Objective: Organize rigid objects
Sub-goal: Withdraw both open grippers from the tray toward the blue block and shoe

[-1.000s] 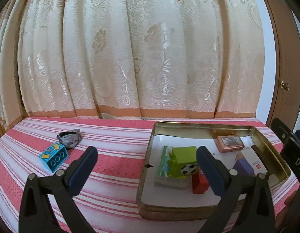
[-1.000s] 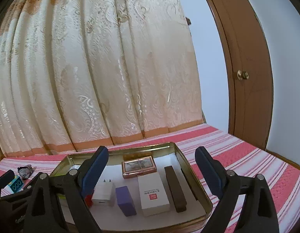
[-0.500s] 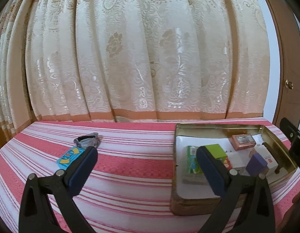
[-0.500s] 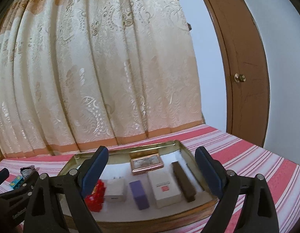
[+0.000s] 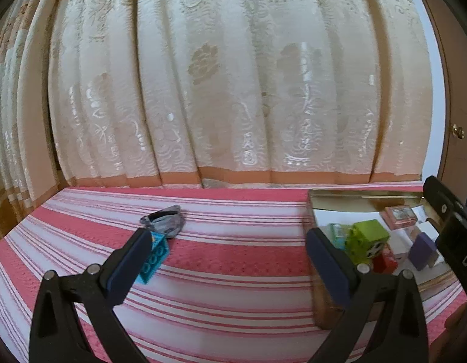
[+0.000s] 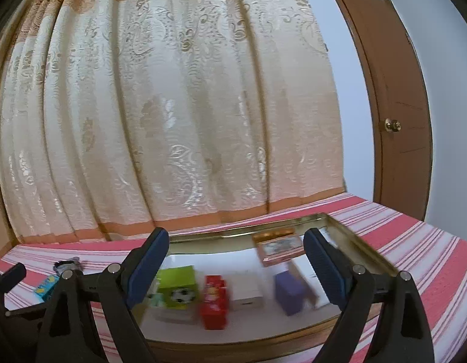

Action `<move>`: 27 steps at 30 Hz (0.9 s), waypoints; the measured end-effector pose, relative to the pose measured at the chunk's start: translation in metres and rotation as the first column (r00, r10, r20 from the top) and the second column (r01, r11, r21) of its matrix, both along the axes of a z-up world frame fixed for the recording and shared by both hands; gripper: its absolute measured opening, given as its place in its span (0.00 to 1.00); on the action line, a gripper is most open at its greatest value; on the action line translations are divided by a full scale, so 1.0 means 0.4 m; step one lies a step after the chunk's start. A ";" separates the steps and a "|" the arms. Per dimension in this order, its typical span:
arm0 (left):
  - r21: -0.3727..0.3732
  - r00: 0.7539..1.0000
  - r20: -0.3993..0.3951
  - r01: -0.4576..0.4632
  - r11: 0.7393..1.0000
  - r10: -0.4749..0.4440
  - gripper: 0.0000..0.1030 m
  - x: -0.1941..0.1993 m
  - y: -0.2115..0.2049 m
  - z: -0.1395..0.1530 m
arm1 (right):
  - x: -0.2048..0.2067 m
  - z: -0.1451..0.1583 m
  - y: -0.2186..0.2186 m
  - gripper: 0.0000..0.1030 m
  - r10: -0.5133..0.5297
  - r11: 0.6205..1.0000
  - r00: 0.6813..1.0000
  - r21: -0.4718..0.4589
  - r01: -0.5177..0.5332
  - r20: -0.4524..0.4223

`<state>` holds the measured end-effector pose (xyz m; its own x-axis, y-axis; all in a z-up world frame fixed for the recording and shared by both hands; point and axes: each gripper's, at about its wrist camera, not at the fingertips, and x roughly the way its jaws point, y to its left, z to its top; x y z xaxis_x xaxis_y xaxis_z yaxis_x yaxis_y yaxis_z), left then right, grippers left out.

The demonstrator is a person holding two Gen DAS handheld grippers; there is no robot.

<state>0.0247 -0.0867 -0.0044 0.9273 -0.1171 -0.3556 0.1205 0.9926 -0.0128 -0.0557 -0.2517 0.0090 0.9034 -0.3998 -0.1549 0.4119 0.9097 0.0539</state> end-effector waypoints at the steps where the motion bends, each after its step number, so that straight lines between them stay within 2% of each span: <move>1: -0.002 1.000 -0.002 -0.004 1.000 0.004 0.99 0.003 0.006 0.000 | 0.005 -0.001 0.010 0.90 0.003 1.000 1.000 -0.001 -0.003 0.001; 8: -0.004 0.999 -0.016 -0.035 0.999 0.035 0.99 0.029 0.064 -0.008 | 0.053 -0.009 0.086 0.90 0.036 0.999 0.999 -0.012 -0.036 -0.018; 17: -0.012 0.997 -0.059 -0.059 0.998 0.058 0.99 0.075 0.132 -0.018 | 0.107 -0.019 0.142 0.90 0.054 0.998 0.998 0.034 -0.053 -0.027; 22: -0.030 0.994 -0.098 -0.059 0.998 0.055 0.99 0.095 0.189 -0.026 | 0.143 -0.025 0.181 0.90 0.063 0.997 0.998 0.051 -0.062 -0.030; 27: -0.038 0.984 -0.171 -0.057 0.998 0.049 0.99 0.133 0.256 -0.047 | 0.196 -0.030 0.218 0.90 0.071 0.996 0.995 0.062 -0.066 -0.073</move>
